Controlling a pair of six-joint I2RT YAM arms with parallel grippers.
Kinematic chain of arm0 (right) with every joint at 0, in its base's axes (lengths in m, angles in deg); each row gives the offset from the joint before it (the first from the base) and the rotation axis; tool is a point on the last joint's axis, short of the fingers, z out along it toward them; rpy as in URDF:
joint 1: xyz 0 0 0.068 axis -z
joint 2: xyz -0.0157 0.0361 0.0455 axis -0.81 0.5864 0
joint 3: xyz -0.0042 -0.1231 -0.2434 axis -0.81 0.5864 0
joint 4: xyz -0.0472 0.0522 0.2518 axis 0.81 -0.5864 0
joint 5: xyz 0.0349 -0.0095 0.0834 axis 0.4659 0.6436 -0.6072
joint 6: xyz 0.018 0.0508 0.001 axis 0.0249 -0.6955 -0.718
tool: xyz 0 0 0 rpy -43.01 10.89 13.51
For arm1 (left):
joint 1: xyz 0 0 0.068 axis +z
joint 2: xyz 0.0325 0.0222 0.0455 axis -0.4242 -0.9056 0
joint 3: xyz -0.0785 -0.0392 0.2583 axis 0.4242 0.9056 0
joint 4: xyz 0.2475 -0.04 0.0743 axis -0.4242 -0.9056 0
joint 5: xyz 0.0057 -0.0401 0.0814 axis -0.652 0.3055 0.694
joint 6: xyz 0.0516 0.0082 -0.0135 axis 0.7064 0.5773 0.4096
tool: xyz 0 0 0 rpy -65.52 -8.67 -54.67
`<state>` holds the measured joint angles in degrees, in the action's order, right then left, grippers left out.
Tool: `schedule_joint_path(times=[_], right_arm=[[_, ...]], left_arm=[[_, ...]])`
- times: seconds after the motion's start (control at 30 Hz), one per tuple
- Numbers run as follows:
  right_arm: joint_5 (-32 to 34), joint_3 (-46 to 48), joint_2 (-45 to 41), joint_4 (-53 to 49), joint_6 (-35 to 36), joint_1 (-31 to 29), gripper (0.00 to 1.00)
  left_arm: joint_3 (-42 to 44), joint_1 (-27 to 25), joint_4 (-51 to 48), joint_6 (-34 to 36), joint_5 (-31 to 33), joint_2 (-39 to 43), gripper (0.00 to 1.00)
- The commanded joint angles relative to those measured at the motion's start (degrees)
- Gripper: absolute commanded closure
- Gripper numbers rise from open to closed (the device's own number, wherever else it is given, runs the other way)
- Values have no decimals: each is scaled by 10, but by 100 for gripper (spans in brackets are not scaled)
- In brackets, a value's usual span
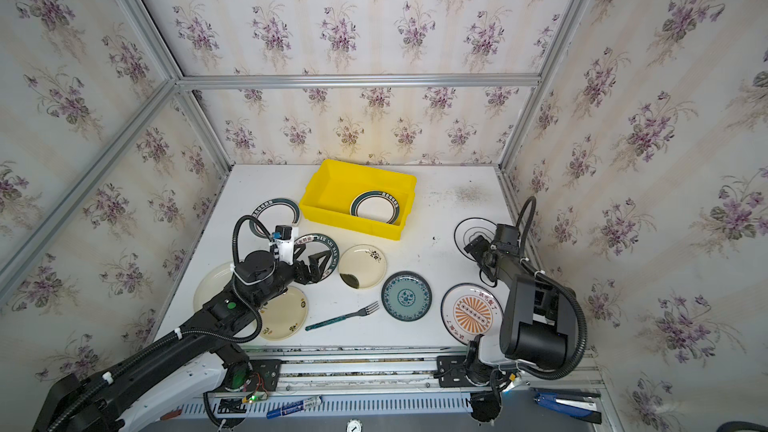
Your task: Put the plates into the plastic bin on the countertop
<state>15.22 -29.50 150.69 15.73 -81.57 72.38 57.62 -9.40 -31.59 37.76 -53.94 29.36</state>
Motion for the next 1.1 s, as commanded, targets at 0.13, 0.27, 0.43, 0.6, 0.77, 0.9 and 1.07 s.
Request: schedule_joint_path(times=[0.13,0.27,0.43,0.6,0.77,0.9,1.07], right_arm=[[-19,1,32,-42,-10,0,17],[-18,1,36,-39,-10,0,19],[-12,6,31,-36,-20,-1,22],[-4,7,23,-36,-34,-1,29],[-3,16,21,-17,-54,0,48],[-10,17,32,-8,-63,-1,51],[-12,23,40,17,-79,-1,58]], left_arm=[[-2,0,9,7,18,-8,0],[-4,0,8,8,20,-11,0],[-4,0,7,8,23,-13,0],[-5,0,6,9,25,-15,0],[-5,0,4,8,30,-15,0],[-6,0,3,9,34,-16,0],[-6,0,3,9,38,-15,0]])
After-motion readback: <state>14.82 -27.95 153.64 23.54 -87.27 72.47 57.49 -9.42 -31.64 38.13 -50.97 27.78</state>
